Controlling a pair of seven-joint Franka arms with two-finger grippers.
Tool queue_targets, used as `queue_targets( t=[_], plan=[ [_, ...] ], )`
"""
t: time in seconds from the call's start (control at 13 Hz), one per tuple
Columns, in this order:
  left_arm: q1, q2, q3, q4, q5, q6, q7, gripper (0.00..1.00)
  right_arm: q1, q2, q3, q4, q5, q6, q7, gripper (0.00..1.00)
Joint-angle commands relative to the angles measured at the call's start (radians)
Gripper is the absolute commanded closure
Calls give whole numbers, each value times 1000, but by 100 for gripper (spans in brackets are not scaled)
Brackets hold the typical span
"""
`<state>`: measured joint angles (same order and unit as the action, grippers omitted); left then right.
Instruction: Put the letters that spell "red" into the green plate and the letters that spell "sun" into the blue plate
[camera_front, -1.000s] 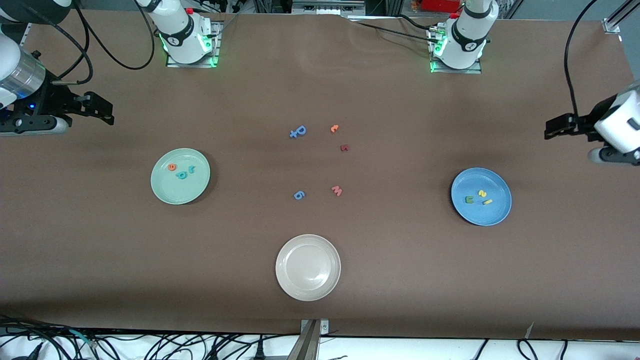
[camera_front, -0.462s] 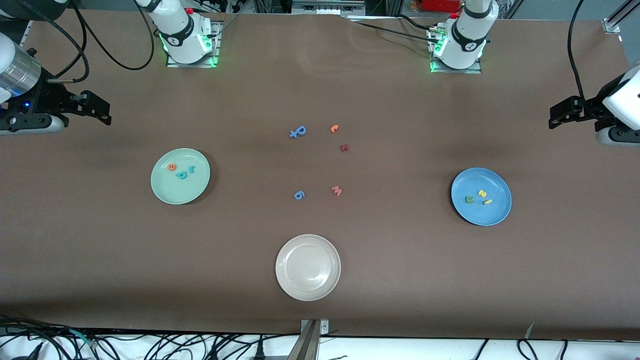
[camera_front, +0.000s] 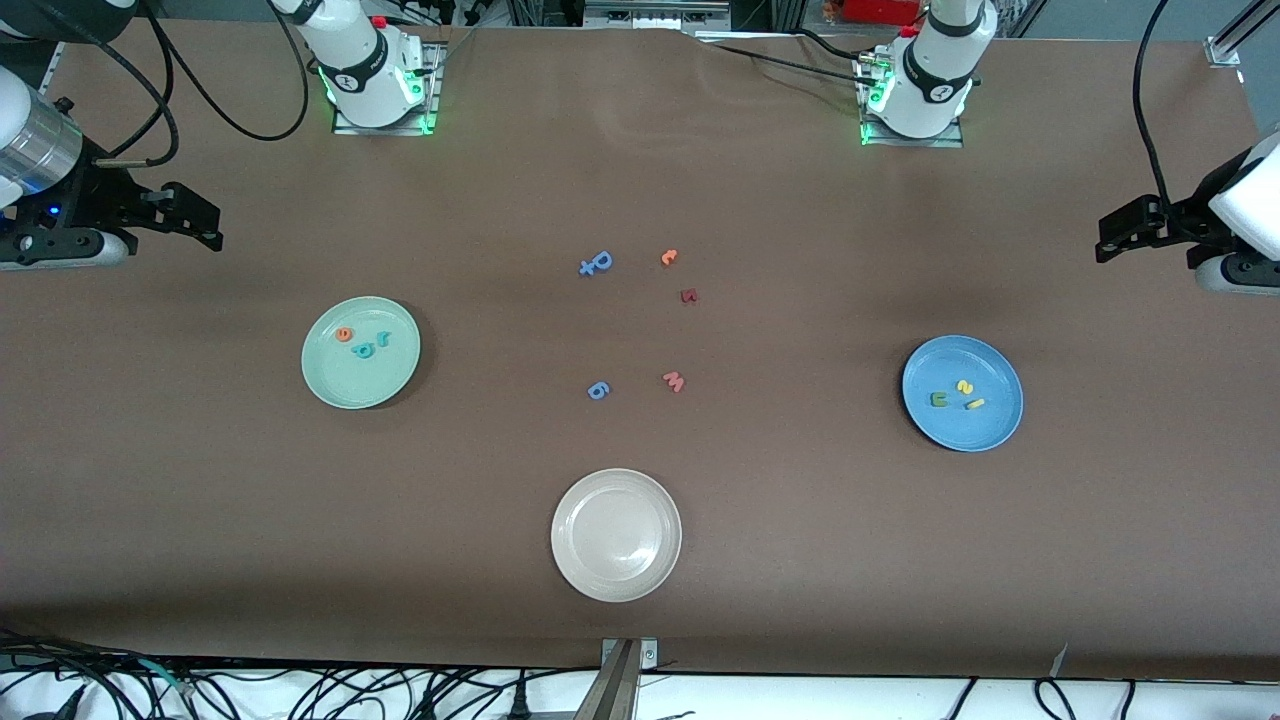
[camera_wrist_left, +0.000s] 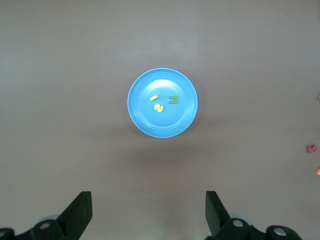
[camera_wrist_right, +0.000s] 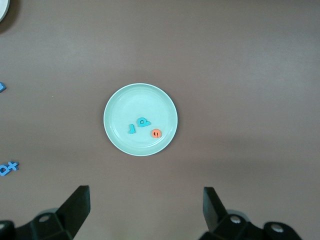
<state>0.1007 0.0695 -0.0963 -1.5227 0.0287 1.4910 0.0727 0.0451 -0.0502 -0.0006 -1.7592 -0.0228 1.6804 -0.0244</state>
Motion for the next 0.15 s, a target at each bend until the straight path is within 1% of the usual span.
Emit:
queue_targets(
  t=[0.0, 0.08],
  plan=[
    [-6, -31, 13, -17, -27, 8, 24, 0, -1, 10, -1, 27, 3, -18, -19, 0],
    [-7, -39, 13, -19, -20, 8, 24, 0, -1, 10, -1, 27, 3, -19, -19, 0]
  ],
)
